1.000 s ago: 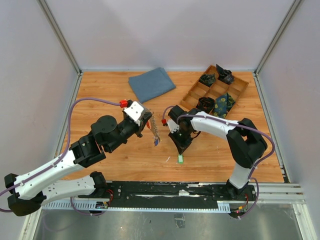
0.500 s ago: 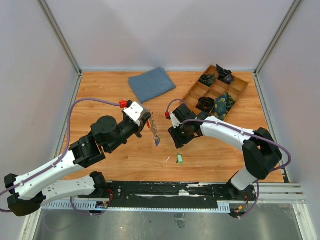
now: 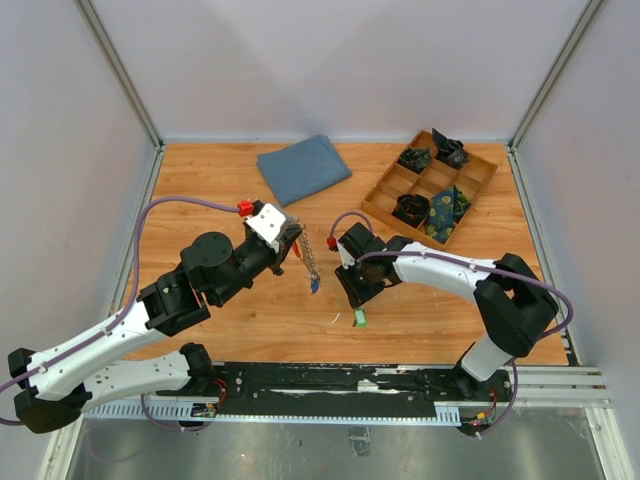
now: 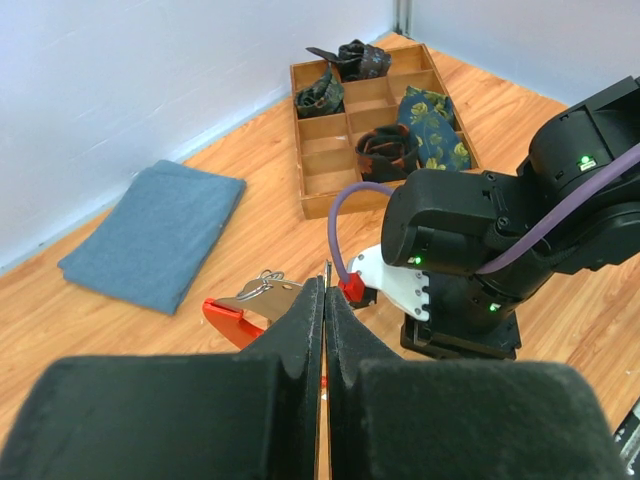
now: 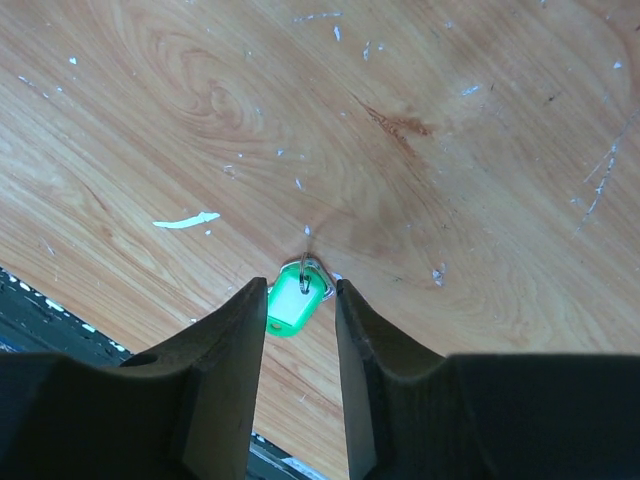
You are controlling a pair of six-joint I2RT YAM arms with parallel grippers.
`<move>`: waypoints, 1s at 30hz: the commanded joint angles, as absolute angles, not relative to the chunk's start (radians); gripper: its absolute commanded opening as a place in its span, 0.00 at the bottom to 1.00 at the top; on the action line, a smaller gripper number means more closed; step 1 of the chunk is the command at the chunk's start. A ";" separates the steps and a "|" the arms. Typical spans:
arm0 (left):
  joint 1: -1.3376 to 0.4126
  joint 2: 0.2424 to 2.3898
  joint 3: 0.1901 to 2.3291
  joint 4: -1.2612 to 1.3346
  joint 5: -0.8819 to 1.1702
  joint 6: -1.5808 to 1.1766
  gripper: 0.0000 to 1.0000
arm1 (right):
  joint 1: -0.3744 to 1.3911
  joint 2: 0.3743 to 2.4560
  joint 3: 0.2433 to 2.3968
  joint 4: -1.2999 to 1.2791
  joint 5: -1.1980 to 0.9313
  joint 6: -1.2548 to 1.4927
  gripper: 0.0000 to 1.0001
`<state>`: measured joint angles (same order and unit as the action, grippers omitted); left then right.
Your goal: Put the keys on the keyring
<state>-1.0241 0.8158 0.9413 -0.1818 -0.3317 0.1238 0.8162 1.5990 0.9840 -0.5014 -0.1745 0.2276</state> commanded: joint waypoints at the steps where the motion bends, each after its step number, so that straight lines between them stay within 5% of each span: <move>1: -1.020 0.799 0.950 -0.144 -0.339 0.127 0.01 | 0.825 1.625 0.977 -0.495 -0.163 0.242 0.33; 30: -1.020 0.798 0.946 -0.141 -0.342 0.129 0.00 | 0.825 1.630 0.979 -0.497 -0.169 0.229 0.01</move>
<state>-1.0241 0.8158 0.9413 -0.1818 -0.3317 0.1265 0.8162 1.6493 0.9840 -0.4839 -0.1753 0.2321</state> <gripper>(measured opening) 0.011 0.038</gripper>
